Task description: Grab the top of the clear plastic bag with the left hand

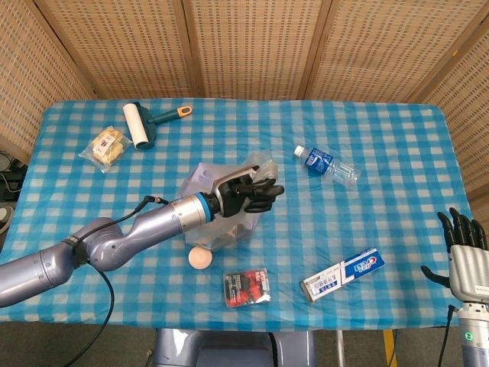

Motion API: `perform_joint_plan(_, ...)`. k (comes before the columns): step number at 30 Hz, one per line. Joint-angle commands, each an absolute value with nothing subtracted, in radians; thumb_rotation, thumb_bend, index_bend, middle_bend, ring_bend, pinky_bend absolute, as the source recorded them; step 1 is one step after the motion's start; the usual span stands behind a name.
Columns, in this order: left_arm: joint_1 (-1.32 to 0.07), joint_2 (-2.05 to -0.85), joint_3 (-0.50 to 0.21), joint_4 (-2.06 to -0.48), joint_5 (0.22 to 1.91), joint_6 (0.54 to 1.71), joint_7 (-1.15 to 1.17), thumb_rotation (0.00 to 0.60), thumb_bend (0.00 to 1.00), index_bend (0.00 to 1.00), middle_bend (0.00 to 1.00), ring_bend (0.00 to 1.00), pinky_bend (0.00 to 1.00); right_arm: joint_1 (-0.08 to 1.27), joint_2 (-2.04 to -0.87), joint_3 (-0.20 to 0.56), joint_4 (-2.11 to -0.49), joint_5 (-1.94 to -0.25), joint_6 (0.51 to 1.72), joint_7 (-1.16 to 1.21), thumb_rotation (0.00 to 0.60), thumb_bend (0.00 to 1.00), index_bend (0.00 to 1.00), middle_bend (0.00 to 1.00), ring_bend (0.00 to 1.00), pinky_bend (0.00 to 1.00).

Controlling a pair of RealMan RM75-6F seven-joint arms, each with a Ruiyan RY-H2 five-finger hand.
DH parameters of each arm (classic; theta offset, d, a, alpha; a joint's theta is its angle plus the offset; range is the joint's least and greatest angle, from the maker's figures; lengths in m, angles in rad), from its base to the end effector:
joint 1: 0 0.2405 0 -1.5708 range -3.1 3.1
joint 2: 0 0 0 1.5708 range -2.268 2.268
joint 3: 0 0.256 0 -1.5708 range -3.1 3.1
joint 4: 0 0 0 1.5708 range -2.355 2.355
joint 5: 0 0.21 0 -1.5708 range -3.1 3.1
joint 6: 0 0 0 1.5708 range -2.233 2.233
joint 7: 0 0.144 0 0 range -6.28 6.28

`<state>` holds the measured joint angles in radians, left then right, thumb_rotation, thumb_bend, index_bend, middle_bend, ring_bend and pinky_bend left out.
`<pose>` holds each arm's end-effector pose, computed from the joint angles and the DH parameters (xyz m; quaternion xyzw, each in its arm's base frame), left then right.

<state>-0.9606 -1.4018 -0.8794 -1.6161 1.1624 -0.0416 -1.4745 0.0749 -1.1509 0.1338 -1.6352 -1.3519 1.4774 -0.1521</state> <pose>0.0639 0.3776 0.0542 0.3358 0.8487 0.3555 0.2013 -0.3187 -0.1931 0.1651 0.5502 -0.3791 0.3529 0.6550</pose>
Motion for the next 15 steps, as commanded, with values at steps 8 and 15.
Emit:
perform_joint_plan(8, -0.816, -1.328, -0.996, -1.705, 1.1, 0.166, -1.142, 0.6, 1.0, 1.0, 1.0, 0.97, 1.0, 0.074, -1.15, 0.13, -1.641, -1.363, 1.483, -0.153, 0.6, 0.0, 0.0, 0.0, 0.0, 0.0)
perform_joint_plan(15, -0.783, -1.245, -1.013, -1.771, 1.021, 0.309, -1.088, 0.6, 1.0, 1.0, 1.0, 0.97, 1.0, 0.073, -1.152, 0.126, -1.642, -1.368, 1.485, -0.16, 0.6, 0.0, 0.0, 0.0, 0.0, 0.0)
